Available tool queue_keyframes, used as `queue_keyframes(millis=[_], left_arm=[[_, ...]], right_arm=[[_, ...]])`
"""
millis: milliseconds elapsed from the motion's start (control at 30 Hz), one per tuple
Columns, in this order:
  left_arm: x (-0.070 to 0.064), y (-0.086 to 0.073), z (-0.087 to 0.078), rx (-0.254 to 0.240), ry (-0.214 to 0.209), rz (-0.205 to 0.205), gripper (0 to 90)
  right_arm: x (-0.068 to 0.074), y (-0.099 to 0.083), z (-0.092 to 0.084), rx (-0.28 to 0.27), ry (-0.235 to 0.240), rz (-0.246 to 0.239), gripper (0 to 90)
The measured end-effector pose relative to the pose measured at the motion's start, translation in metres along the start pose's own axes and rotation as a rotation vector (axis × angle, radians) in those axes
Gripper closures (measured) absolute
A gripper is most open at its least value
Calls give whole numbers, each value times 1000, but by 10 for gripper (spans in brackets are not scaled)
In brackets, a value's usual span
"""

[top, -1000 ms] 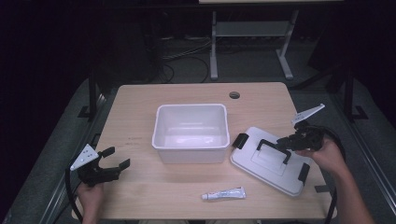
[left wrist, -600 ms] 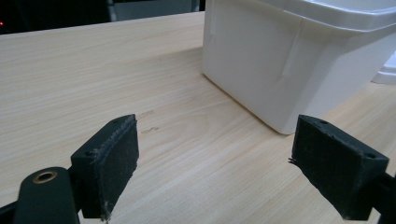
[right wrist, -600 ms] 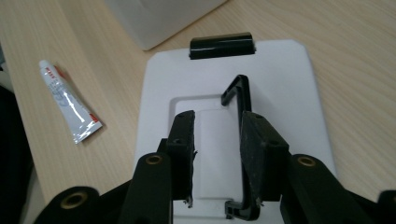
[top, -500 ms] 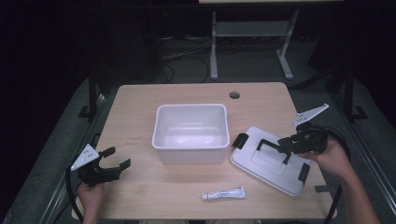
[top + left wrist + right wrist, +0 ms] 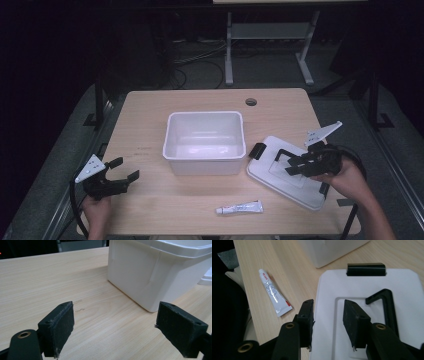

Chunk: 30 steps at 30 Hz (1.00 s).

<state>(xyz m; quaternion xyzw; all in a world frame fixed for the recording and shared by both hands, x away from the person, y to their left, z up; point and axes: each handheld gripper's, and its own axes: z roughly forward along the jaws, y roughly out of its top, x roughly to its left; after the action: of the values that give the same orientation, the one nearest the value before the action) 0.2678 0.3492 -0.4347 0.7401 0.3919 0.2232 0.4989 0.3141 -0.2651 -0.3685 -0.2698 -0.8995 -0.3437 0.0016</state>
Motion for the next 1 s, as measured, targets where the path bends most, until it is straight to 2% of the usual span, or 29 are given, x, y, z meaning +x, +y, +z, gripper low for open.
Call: queue_keyframes(millis=[233, 633, 1000], left_arm=[[0, 0, -1, -7, 1, -2, 141], [-2, 1, -1, 1, -3, 10, 141], [-2, 1, -3, 0, -1, 17, 141]], right_arm=[[16, -3, 15, 6, 36, -25, 588], [38, -2, 34, 14, 70, -72, 555], [50, 6, 64, 59, 121, -126, 515]])
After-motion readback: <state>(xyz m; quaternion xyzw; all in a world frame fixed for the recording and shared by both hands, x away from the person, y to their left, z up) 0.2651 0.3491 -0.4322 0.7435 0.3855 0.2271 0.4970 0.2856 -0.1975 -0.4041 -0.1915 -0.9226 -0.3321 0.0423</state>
